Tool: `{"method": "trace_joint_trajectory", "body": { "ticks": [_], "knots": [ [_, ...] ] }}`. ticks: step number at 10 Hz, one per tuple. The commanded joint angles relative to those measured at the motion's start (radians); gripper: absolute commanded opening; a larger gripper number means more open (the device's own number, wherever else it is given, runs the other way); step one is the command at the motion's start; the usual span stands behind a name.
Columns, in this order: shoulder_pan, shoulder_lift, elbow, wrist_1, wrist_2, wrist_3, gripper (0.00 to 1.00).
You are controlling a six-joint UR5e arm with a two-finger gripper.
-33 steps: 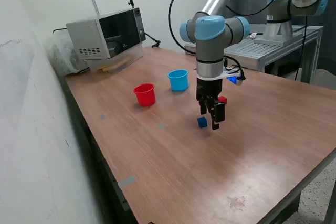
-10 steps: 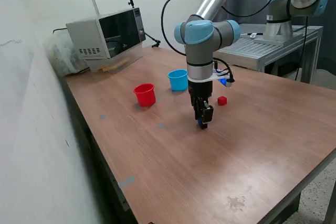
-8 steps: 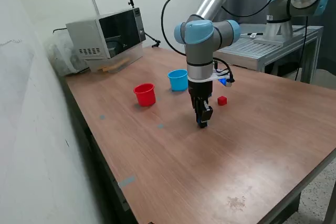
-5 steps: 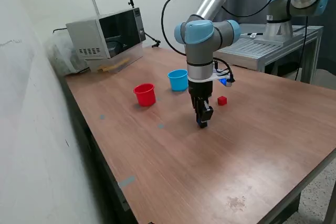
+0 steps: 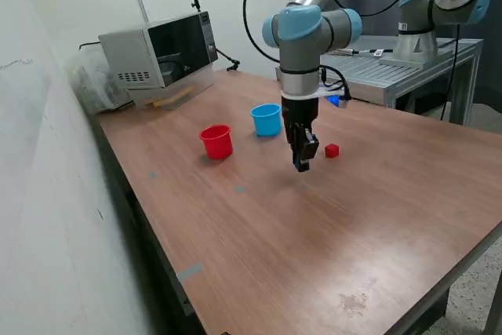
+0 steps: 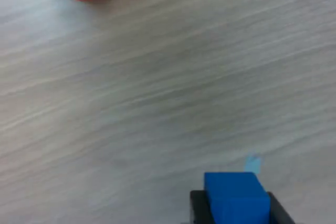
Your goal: Place red objects in the red bin, and blue objects in the blue bin.
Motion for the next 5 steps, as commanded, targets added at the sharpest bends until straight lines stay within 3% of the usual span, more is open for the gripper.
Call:
{"method": "trace_joint_trajectory", "body": {
  "ticks": [1,5],
  "knots": [
    [-0.110,-0.191,0.134,0.002,-0.029,-0.051,0.00],
    [-0.326,-0.331,0.272,0.018,-0.074,-0.133,0.00]
  ]
}}
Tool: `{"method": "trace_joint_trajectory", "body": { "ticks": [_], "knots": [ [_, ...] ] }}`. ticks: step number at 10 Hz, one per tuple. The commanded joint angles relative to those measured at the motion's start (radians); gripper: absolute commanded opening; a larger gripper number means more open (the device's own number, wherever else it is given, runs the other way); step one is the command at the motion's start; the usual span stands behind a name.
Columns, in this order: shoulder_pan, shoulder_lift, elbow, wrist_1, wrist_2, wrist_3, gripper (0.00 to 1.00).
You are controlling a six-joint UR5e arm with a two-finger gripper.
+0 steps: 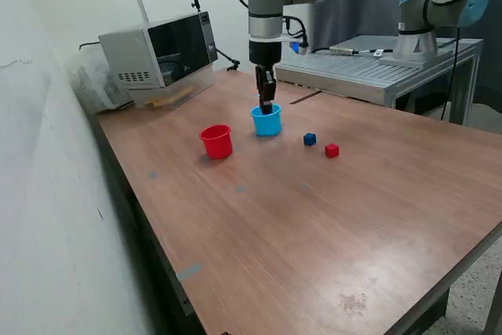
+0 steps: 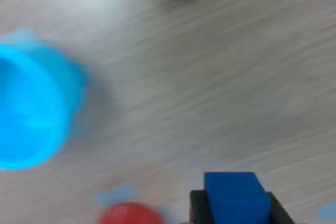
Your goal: Place red objects in the red bin, and blue objects in the blue bin.
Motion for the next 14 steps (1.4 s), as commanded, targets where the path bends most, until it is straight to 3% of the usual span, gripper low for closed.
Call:
{"method": "trace_joint_trajectory", "body": {
  "ticks": [1,3,6,14],
  "knots": [
    [-0.162,-0.121,0.132,0.005,-0.043,-0.070,0.00],
    [-0.204,-0.133,0.178,0.006,-0.044,-0.087,0.00],
    [-0.202,-0.147,0.202,0.011,-0.046,-0.086,0.00],
    [-0.207,-0.107,0.199,0.000,-0.038,-0.075,0.00]
  ]
}}
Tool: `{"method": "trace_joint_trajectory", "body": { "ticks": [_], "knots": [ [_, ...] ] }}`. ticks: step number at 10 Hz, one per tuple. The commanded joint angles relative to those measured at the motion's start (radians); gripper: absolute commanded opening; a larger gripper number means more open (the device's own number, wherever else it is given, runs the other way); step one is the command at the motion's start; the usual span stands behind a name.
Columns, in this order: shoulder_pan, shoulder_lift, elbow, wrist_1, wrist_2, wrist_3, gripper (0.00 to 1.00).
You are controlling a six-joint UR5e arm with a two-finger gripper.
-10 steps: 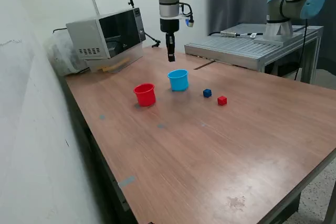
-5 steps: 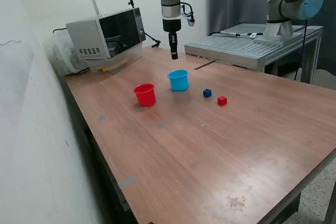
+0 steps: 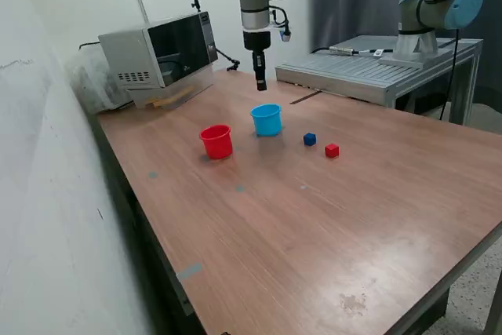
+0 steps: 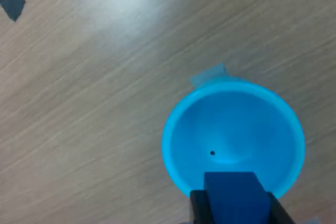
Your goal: Place red objects in the red bin, and blue objects in the blue bin.
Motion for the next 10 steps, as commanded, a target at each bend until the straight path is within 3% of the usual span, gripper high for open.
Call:
{"method": "trace_joint_trajectory", "body": {
  "ticks": [1,7,8,10],
  "knots": [
    [-0.001,0.030,0.005,-0.007,0.002,0.001,0.00],
    [0.009,0.031,0.022,0.003,0.002,0.001,0.00],
    [0.009,0.031,0.027,0.003,0.002,0.001,1.00],
    [0.008,0.031,0.025,0.003,0.002,0.001,1.00]
  ]
}}
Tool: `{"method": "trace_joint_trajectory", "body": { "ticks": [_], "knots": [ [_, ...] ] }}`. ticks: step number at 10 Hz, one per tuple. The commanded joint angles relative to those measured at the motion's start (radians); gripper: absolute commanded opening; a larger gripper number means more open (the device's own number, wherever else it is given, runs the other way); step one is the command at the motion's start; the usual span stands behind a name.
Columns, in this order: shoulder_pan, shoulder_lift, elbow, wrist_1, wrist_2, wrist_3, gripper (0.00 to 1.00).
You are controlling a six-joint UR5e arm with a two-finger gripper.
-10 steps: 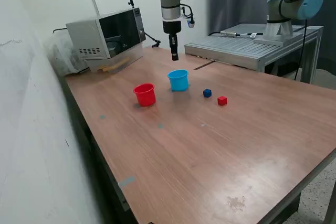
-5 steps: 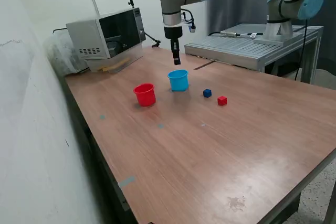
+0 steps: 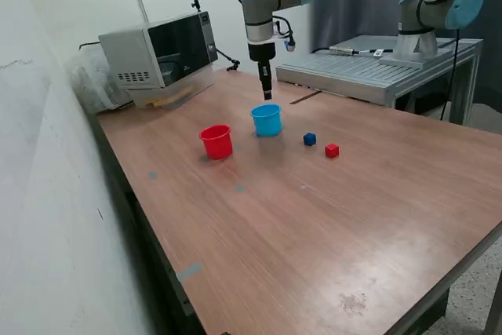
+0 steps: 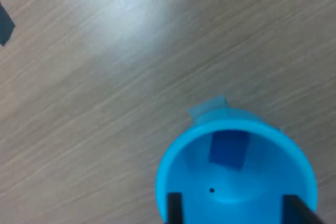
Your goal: Place red objects in the red bin, and blue objects in the blue bin.
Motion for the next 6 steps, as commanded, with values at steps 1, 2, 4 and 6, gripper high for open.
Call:
{"method": "trace_joint_trajectory", "body": {
  "ticks": [1,2,4,6],
  "knots": [
    [-0.001,0.002,0.002,0.002,0.000,0.000,1.00],
    [0.001,0.000,0.004,0.002,0.000,0.000,1.00],
    [0.028,-0.026,0.018,0.002,0.000,-0.001,1.00],
    [0.089,-0.168,0.105,0.003,-0.005,-0.003,1.00]
  ]
}}
